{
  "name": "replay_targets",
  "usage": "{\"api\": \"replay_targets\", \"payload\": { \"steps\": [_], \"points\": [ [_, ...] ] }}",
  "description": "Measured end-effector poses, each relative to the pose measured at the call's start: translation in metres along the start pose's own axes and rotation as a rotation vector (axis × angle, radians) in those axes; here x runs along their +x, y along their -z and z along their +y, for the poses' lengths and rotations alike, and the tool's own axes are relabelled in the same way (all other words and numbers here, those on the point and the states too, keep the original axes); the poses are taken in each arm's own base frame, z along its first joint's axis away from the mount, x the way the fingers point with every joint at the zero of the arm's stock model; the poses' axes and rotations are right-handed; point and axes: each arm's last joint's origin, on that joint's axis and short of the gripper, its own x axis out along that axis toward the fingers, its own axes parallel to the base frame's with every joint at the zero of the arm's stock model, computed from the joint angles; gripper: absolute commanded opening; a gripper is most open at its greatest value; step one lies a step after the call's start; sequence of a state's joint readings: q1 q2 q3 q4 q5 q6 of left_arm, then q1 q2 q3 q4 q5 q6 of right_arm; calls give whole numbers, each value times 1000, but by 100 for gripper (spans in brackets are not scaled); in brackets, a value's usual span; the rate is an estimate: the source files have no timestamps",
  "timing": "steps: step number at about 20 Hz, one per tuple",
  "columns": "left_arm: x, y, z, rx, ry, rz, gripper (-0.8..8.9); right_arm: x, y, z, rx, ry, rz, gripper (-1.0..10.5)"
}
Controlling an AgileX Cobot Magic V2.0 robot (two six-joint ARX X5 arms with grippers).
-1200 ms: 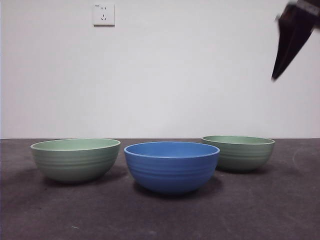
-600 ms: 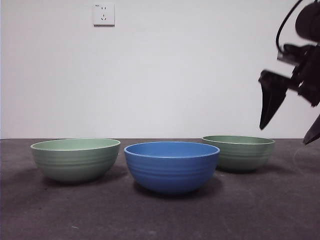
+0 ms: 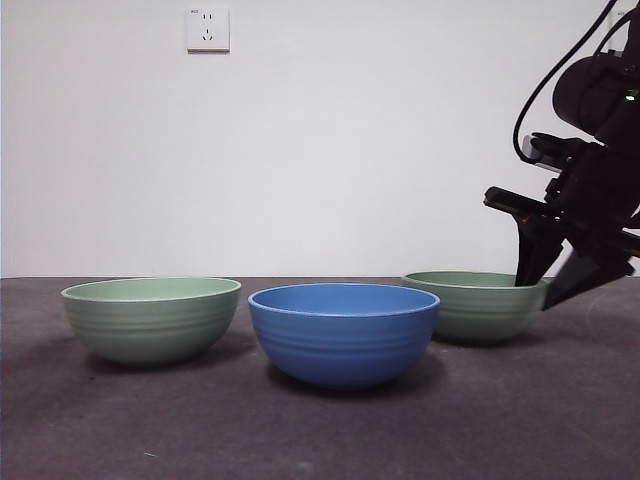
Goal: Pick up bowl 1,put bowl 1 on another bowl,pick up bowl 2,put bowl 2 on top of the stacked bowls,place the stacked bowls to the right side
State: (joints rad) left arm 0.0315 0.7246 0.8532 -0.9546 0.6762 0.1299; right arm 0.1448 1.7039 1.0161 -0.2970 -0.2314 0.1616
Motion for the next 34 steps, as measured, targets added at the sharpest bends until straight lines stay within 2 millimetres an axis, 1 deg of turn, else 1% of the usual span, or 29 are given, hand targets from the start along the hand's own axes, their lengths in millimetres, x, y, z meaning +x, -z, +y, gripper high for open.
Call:
{"api": "replay_targets", "payload": {
  "steps": [6, 8, 10, 13, 15, 16, 19, 22, 25, 30, 32, 34],
  "points": [
    [0, 1, 0, -7, 1, 9, 532, 0, 0, 2, 0, 3, 1, -12],
    [0, 1, 0, -8, 1, 9, 532, -2, 0, 3, 4, 0, -4, -12],
    [0, 1, 0, -8, 1, 9, 532, -17, -3, 13, -15, -16, -39, -12],
    [0, 1, 0, -7, 1, 9, 532, -56, -12, 40, -77, -64, -119, -12],
    [0, 1, 0, -7, -1, 10, 532, -72, -8, 57, -120, -95, -125, -12],
    [0, 1, 0, -7, -3, 10, 532, -75, -4, 64, -139, -107, -107, -12],
    [0, 1, 1, -8, -18, 12, 532, -72, 12, 90, -215, -139, -17, -12],
    [0, 1, 0, -7, -20, 14, 532, -63, 23, 111, -290, -130, 20, -12],
    [0, 1, 0, -7, -20, 14, 532, -51, 33, 125, -341, -105, 56, -12],
    [0, 2, 0, -9, -19, 17, 532, -24, 42, 128, -359, -69, 138, -12],
    [0, 2, 0, -9, -19, 18, 532, -21, 43, 128, -359, -66, 147, -12],
    [0, 2, 1, -9, -29, 20, 532, -20, 43, 128, -359, -66, 152, 41]
  ]
}}
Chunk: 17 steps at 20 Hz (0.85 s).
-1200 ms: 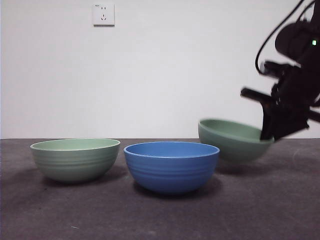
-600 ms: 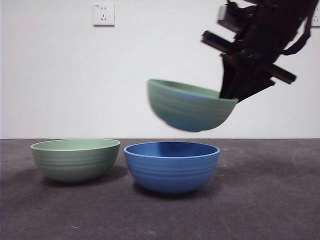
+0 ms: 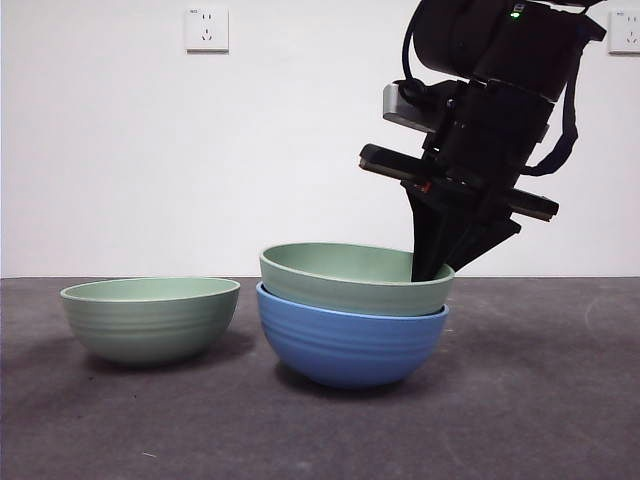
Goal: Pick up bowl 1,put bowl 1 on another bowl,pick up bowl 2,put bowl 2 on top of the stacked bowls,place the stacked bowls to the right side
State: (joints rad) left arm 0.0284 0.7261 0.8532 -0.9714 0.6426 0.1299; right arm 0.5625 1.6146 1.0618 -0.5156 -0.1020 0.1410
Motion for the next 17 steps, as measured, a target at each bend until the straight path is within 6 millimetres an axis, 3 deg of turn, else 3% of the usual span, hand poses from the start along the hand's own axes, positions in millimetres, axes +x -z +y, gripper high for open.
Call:
{"api": "replay_targets", "payload": {
  "steps": [3, 10, 12, 17],
  "points": [
    [4, -1, 3, -9, -35, 23, 532, 0, 0, 2, -7, -5, 0, 197],
    [32, -15, 21, -33, -53, 99, 532, -3, 1, 9, -28, -17, -6, 195],
    [45, -20, 28, -36, -86, 119, 532, -22, -1, 11, -34, -26, -67, 195],
    [88, -35, 48, -55, -182, 147, 532, -103, 7, 17, -53, -54, -281, 194]
  ]
}}
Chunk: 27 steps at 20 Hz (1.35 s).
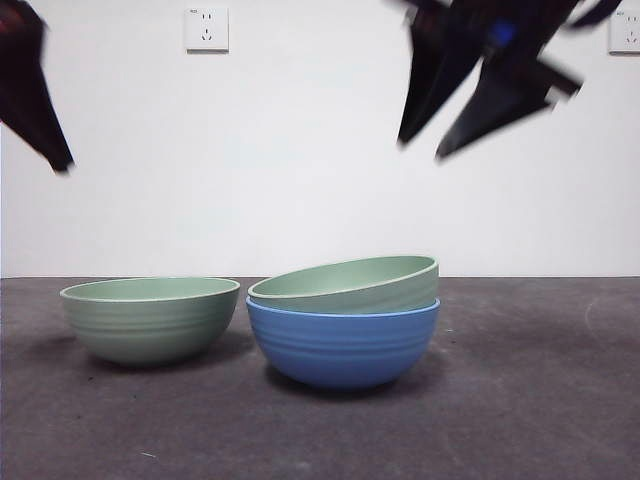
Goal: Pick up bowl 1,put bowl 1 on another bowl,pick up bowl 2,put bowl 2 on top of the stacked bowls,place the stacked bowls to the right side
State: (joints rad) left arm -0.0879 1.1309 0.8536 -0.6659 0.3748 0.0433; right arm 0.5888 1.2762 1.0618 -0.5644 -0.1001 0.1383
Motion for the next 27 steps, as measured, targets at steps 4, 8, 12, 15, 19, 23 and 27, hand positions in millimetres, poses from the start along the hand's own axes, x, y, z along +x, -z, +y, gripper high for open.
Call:
{"api": "replay_targets", "payload": {
  "steps": [4, 8, 12, 15, 19, 23, 27],
  "points": [
    [45, -10, 7, -19, -86, 44, 532, -61, 10, 5, -9, -13, -93, 193],
    [86, -12, 12, -40, -113, 88, 530, -102, 26, 7, -13, -18, -137, 190],
    [107, -8, 14, -56, -142, 132, 313, -120, 36, 7, -14, -1, -158, 190],
    [108, -9, 13, -52, -133, 122, 112, -121, 38, 5, -9, 33, -138, 190],
    [108, -9, 12, -56, -127, 121, 21, -119, 39, 5, -7, 36, -117, 190],
    [106, -12, 11, -75, -122, 110, -8, -119, 39, 5, -7, 36, -115, 190],
    [90, -29, 5, -73, -124, 88, -8, -119, 41, 5, -6, 39, -98, 190]
  ]
}}
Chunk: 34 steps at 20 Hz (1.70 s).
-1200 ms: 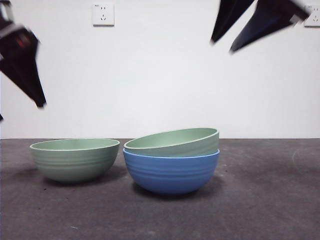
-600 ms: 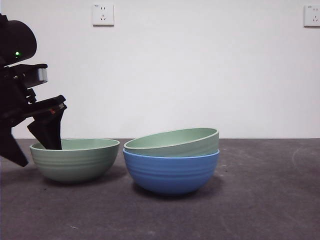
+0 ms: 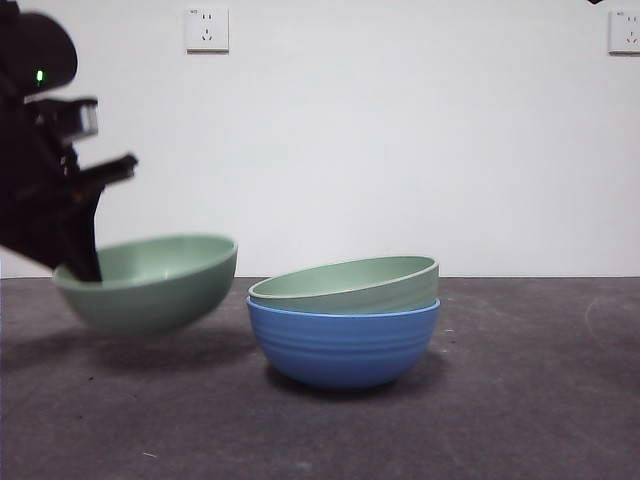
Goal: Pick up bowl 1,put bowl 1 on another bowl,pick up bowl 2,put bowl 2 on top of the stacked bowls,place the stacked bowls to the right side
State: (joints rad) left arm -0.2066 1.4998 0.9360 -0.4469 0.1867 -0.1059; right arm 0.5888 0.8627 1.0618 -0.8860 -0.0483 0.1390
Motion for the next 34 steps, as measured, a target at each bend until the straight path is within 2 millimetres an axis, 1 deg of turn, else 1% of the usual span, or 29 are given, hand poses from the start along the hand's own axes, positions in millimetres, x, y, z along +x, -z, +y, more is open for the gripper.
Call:
{"api": "replay_targets", "payload": {
  "steps": [1, 3, 4, 6, 8, 10, 11, 13, 15, 18, 22, 23, 25, 28, 30, 32, 34],
  "points": [
    [-9, -7, -4, 7, 5, -6, -8, 0, 0, 0, 0, 0, 3, 190],
    [-28, -22, -19, 36, 47, -22, -8, 0, 1, 0, 0, 1, 8, 190],
    [-37, -30, -31, 62, 78, -28, -8, 0, 1, 0, 0, 1, 9, 190],
    [-50, -40, -56, 125, 121, -46, -8, 0, 1, 0, 1, 2, 11, 190],
    [-58, -44, -85, 201, 177, -75, -8, 0, 2, 0, 1, 3, 19, 190],
    [-59, -40, -110, 270, 199, -99, -8, 0, 3, 0, 1, 4, 28, 190],
    [-58, -36, -119, 296, 192, -98, -8, 0, 3, 0, 2, 5, 32, 190],
    [-50, -32, -131, 326, 185, -89, -8, 0, 4, -1, 2, 6, 41, 190],
    [-31, -33, -137, 330, 187, -70, -8, 0, 4, -1, 2, 6, 42, 190],
    [-1, -31, -139, 308, 178, -18, -8, 0, 6, -1, 3, 9, 61, 190],
    [31, -24, -139, 297, 156, 69, -8, 0, 7, -1, 3, 10, 72, 190],
    [36, -23, -139, 295, 153, 81, -8, 0, 7, -1, 4, 10, 72, 190],
    [38, -23, -140, 294, 160, 87, -8, 0, 7, -1, 4, 11, 76, 190],
    [38, -20, -144, 303, 188, 105, 20, 0, 8, -1, 4, 11, 82, 191],
    [38, -17, -145, 302, 220, 136, 160, -1, 9, -1, 5, 14, 97, 191],
    [36, -14, -145, 300, 213, 190, 257, -1, 10, -1, 5, 15, 107, 191],
    [31, -19, -147, 298, 209, 203, 259, -1, 11, -1, 5, 16, 111, 191]
  ]
}}
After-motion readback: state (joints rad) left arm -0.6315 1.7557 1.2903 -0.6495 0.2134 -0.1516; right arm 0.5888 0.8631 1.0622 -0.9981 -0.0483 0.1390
